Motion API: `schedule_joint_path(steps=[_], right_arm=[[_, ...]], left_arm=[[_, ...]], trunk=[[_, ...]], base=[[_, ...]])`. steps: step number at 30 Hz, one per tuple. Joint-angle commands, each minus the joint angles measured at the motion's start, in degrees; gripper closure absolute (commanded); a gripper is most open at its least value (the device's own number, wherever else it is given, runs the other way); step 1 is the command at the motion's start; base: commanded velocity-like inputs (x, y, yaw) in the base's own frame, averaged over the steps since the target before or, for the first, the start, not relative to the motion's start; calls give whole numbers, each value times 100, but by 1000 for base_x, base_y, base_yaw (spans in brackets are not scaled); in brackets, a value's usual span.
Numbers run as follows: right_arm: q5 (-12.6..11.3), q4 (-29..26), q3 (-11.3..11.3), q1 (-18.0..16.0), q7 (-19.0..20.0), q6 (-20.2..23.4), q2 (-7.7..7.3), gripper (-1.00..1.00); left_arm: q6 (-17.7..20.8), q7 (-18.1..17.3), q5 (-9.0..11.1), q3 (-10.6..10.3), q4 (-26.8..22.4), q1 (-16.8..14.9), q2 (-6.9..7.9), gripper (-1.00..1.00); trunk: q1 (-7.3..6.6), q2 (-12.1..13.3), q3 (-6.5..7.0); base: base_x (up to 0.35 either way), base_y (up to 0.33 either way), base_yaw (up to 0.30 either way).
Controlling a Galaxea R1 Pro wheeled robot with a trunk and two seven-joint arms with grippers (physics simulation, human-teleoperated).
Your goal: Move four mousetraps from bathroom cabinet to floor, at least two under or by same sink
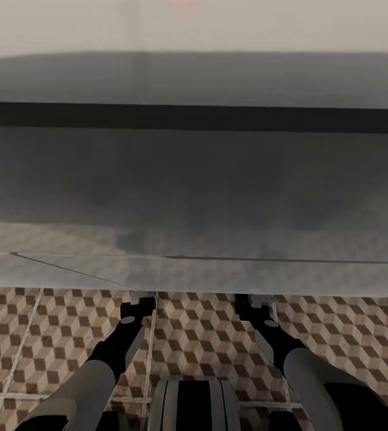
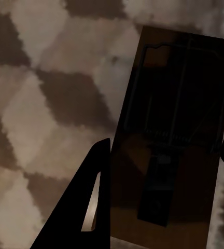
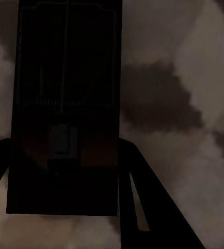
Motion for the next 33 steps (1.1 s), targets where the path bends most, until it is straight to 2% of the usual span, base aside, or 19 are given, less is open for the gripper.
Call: schedule_joint_path(steps=[1,20,21,33], right_arm=[[7,10,-30,-2,2,-21,5,100],[7,10,-30,-2,11,-22,0,100],[7,10,-30,-1,10,-22,1,-100],[-7,10,-30,-2,13,-38,0,-100]], left_arm=[[23,10,-57,30,-7,-1,-7,100],[23,10,-57,25,-17,-1,-7,100],[23,10,-57,25,-18,-1,-7,100],[23,10,-57,25,-18,-1,-6,100]], trunk=[[-1,-1,-3],[-1,-1,-3],[-1,-1,-3],[-1,-1,-3]], base=[[0,0,0],[0,0,0],[0,0,0],[0,0,0]])
